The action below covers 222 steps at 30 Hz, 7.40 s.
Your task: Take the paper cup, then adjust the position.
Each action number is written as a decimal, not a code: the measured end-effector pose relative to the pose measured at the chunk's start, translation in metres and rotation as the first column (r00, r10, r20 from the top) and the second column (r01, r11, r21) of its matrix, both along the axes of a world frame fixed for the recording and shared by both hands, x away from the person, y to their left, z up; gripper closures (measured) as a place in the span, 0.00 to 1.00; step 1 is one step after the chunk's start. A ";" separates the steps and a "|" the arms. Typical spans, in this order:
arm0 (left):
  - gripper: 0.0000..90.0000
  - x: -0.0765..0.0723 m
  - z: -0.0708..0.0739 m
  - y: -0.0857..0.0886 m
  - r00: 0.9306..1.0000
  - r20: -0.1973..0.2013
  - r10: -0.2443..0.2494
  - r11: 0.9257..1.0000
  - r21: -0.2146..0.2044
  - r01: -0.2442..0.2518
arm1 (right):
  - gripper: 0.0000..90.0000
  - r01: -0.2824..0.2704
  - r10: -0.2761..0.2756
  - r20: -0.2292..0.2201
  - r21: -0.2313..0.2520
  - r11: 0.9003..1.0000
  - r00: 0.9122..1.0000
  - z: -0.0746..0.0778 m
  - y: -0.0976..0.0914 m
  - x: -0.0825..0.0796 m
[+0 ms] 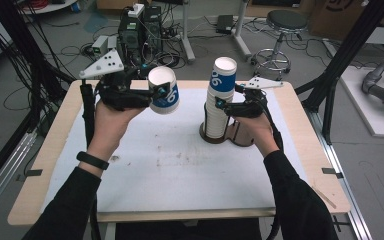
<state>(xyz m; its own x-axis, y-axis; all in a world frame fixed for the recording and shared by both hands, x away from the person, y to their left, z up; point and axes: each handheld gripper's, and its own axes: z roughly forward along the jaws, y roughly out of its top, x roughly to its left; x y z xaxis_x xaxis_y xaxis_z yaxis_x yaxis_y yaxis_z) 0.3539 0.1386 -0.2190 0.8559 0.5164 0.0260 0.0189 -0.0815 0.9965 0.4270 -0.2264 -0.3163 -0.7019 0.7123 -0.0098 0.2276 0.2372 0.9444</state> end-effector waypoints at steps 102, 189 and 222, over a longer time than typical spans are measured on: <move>0.32 -0.056 -0.171 0.015 0.982 -0.165 -0.096 0.995 0.022 0.101 | 0.17 -0.120 0.118 0.032 0.070 0.990 0.993 -0.067 -0.033 -0.112; 0.33 -0.065 -0.162 -0.057 0.950 -0.145 -0.276 0.961 -0.062 0.270 | 0.19 -0.527 0.525 -0.134 0.019 0.849 0.841 -0.097 0.059 -0.130; 0.31 -0.070 -0.139 -0.078 0.932 -0.239 -0.274 0.825 0.440 0.355 | 0.22 -0.593 0.554 -0.213 -0.242 0.768 0.805 -0.092 0.064 -0.135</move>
<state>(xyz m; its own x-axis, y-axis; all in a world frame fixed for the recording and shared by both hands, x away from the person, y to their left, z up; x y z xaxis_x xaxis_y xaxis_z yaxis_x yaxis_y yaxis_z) 0.2837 0.0606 -0.3576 0.9829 0.1784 0.0455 0.0646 -0.5655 0.8222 0.2921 -0.1627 -0.4086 -0.9873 0.1555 -0.0321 0.0707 0.6115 0.7881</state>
